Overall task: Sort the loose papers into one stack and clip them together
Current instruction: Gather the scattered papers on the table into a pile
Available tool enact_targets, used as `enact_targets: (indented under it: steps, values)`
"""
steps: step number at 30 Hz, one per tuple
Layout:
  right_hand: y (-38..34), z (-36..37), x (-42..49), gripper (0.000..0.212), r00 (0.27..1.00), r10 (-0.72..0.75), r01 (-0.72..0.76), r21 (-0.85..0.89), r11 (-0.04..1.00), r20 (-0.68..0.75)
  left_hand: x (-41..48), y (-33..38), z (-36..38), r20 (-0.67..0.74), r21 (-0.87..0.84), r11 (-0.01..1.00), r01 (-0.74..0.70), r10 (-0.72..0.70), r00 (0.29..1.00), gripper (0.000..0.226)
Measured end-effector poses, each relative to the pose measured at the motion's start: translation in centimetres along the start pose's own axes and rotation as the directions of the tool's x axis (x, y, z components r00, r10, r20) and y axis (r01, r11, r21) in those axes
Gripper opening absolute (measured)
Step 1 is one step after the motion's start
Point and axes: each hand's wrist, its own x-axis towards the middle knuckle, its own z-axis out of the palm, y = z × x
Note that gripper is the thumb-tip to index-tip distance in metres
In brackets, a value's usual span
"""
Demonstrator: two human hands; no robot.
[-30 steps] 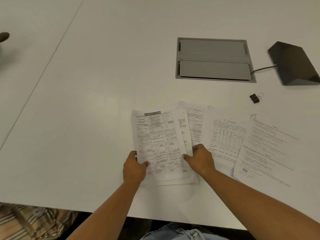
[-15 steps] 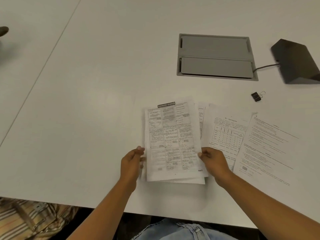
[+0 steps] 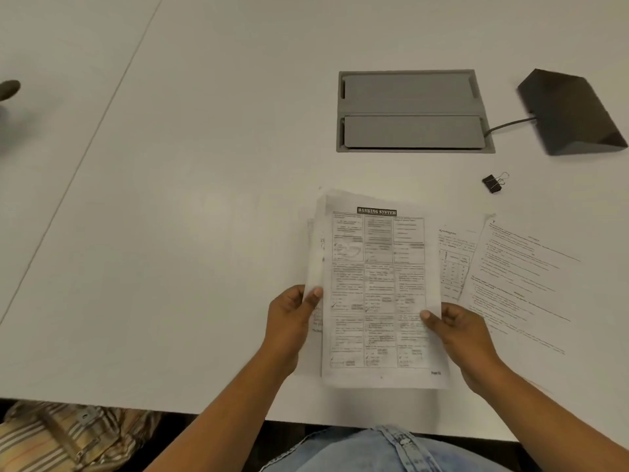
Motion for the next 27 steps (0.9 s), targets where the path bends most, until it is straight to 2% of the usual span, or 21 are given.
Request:
enact_targets:
  steps: [2,7,10,15,19,22,25,27]
  values:
    - [0.0,-1.1,-0.1,0.017,0.998,-0.003,0.004,0.016,1.0,-0.061,-0.2,0.1,0.8,0.01,-0.038,0.999,-0.022,0.023,1.0,0.016]
    - [-0.4,-4.6,-0.9,0.01,0.984,0.01,0.003,0.072,0.997,-0.175,0.3,-0.1,2.0,-0.085,-0.034,0.999,-0.024,0.021,0.996,0.013]
    - [-0.7,-6.5,-1.6,0.01,0.98,0.016,0.0,0.078,0.997,-0.2,0.5,0.0,2.7,-0.1,-0.046,0.999,-0.006,0.001,0.995,0.011]
    - [-1.9,-8.0,-2.5,0.038,0.995,0.018,-0.004,0.139,0.99,-0.096,0.1,0.3,4.1,-0.021,-0.071,0.997,-0.02,0.019,1.0,0.013]
    - [-3.2,-7.1,-2.3,0.024,0.997,-0.051,0.057,0.109,0.992,-0.057,-0.7,0.9,5.2,0.085,-0.077,0.996,-0.036,0.043,0.995,0.019]
    - [-4.0,-6.4,-1.6,0.027,0.996,-0.084,0.085,0.109,0.99,-0.01,-1.2,1.5,6.0,0.128,-0.076,0.996,-0.044,0.054,0.99,0.022]
    - [-3.9,-5.9,-1.1,0.029,0.996,-0.048,0.043,0.067,0.997,0.069,-1.7,1.8,6.9,0.143,-0.058,0.997,-0.045,0.053,0.988,0.024]
    - [-3.7,-5.5,-0.9,0.026,0.998,-0.03,0.025,0.069,0.997,0.062,-2.0,1.8,7.6,0.115,-0.061,0.998,-0.029,0.036,0.993,0.025]
